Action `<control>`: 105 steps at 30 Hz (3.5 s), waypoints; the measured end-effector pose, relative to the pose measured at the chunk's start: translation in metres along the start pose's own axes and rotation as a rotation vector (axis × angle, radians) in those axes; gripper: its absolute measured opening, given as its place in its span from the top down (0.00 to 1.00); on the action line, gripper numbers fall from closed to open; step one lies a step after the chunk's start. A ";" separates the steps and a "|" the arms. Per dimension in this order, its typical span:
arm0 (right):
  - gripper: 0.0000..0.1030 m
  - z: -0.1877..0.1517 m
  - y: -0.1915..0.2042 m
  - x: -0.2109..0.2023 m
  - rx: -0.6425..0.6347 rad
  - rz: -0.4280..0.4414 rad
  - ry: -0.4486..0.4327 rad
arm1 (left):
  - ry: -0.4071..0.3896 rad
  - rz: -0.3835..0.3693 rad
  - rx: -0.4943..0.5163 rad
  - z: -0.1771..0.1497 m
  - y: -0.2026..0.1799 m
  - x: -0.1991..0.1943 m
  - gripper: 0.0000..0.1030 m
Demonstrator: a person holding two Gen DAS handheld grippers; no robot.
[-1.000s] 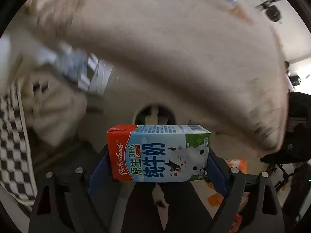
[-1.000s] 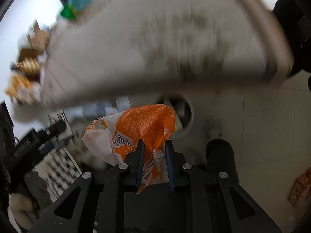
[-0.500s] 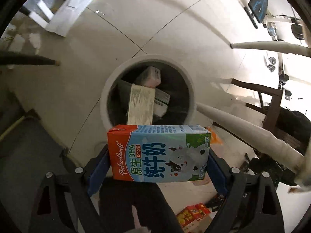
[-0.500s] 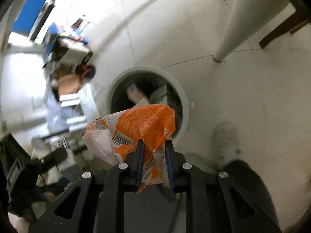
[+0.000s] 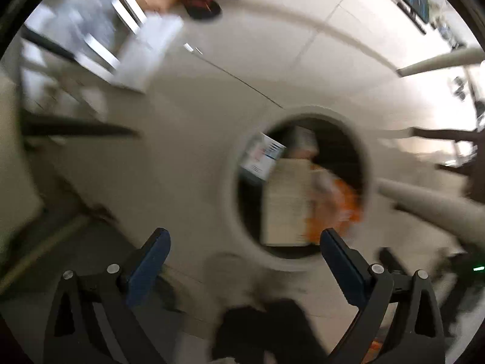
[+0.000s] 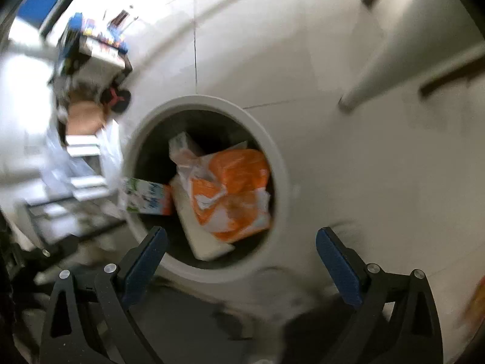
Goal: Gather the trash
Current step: 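Carry snack bag and milk carton over the bin and open both tools, then swing both tools back over the table, then grasp the green-blue rice bag with left tool while right tool grasps the clear plastic bag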
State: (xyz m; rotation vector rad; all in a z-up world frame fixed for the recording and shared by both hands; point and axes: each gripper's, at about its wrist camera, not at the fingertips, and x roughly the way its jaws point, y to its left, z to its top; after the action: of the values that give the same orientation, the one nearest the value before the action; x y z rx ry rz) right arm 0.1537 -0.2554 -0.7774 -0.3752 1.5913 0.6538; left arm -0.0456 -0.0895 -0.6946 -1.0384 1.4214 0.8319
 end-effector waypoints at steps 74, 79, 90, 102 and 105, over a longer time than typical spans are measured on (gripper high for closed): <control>0.15 0.513 0.204 -0.439 -0.094 0.090 -0.136 | -0.302 0.146 -0.368 0.275 -0.105 -0.422 0.02; 0.53 0.528 0.231 -0.421 -0.224 0.084 -0.158 | -0.360 0.094 -0.208 0.323 -0.134 -0.429 0.03; 0.74 0.526 0.241 -0.417 -0.258 0.072 -0.149 | -0.443 0.067 0.056 0.376 -0.174 -0.432 0.66; 0.81 0.508 0.222 -0.449 -0.214 0.105 -0.211 | -0.535 0.057 -0.024 0.336 -0.151 -0.480 0.92; 0.81 0.493 0.215 -0.462 -0.206 0.121 -0.236 | -0.572 0.065 -0.030 0.318 -0.149 -0.497 0.93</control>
State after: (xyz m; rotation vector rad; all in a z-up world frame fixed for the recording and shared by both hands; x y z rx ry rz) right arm 0.4794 0.1502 -0.2950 -0.3406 1.3332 0.9250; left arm 0.1990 0.2170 -0.2288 -0.6972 0.9585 1.0951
